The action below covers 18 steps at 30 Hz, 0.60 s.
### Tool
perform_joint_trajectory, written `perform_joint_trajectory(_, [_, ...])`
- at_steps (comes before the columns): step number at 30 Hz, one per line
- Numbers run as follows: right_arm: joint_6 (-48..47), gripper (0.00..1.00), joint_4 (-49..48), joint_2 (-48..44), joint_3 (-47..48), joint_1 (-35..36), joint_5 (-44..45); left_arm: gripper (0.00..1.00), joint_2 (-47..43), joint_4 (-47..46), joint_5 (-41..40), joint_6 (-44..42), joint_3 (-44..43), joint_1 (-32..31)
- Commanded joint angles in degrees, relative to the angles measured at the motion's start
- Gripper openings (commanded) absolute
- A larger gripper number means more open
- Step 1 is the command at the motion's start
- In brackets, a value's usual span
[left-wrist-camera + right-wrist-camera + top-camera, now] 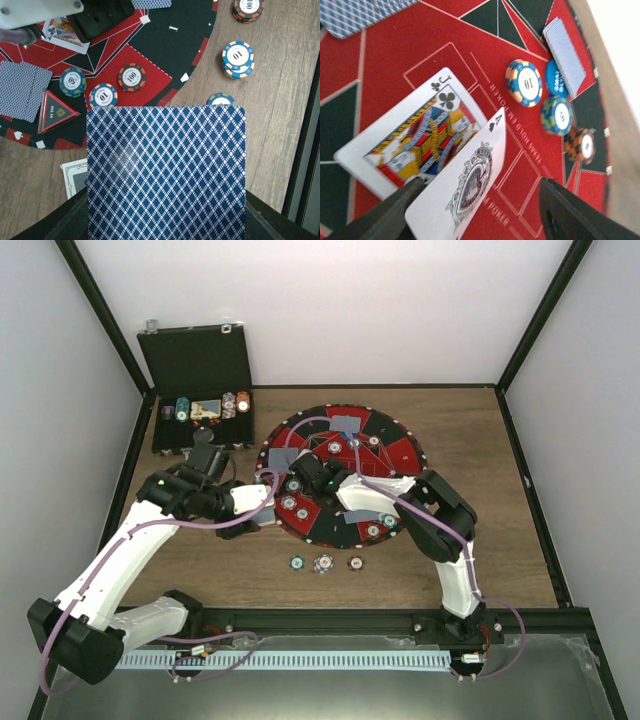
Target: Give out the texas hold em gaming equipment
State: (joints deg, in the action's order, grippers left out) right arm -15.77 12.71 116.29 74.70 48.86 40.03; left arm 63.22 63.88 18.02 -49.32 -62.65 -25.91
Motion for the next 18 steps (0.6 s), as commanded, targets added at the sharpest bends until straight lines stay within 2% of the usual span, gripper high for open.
perform_joint_trajectory(1, [7.41,0.69,4.86,-8.11,-0.49,0.74,-8.73,0.08,-0.47,0.81,1.59,0.13,-1.14,0.03])
perform_joint_trajectory(7, [15.20,0.90,9.14,-16.93,-1.62,0.60,-16.51,0.08,0.20,1.26,1.70,0.87,-1.65,-0.01])
perform_joint_trajectory(13, [26.11,0.99,15.10,-22.92,1.89,-1.19,-28.73,0.08,0.10,1.30,2.14,1.08,-2.60,-0.01])
perform_joint_trajectory(18, [34.64,1.00,16.80,-26.25,2.53,-3.54,-41.06,0.08,0.16,2.01,2.85,1.12,-3.42,-0.01])
